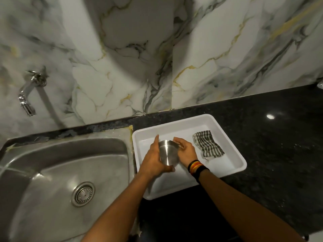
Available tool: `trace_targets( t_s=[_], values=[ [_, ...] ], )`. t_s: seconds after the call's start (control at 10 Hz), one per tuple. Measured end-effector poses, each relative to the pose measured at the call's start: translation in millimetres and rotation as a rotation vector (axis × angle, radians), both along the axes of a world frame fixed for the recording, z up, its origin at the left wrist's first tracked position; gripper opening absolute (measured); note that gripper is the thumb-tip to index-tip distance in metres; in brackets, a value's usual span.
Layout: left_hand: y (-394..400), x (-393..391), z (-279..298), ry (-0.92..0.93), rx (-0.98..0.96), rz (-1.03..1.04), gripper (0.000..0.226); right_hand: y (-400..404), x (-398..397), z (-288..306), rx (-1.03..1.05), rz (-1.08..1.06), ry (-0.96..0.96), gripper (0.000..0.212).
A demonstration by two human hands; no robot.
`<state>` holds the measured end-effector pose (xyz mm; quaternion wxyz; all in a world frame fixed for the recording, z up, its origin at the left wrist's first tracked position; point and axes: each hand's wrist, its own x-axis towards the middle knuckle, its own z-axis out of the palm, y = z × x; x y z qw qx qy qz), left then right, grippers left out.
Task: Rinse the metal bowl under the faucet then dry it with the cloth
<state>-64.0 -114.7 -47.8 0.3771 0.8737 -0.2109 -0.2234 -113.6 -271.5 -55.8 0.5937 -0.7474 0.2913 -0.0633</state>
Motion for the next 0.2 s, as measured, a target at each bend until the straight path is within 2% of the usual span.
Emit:
trace_targets(
  t_s=[0.1, 0.2],
  values=[
    [-2, 0, -2, -0.006, 0.11, 0.003, 0.17, 6, -3, 7, -0.013, 0.059, 0.058, 0.049],
    [3, 0, 2, -0.115, 0.091, -0.034, 0.17, 13, -21, 26, -0.022, 0.0, 0.002, 0.047]
  ],
)
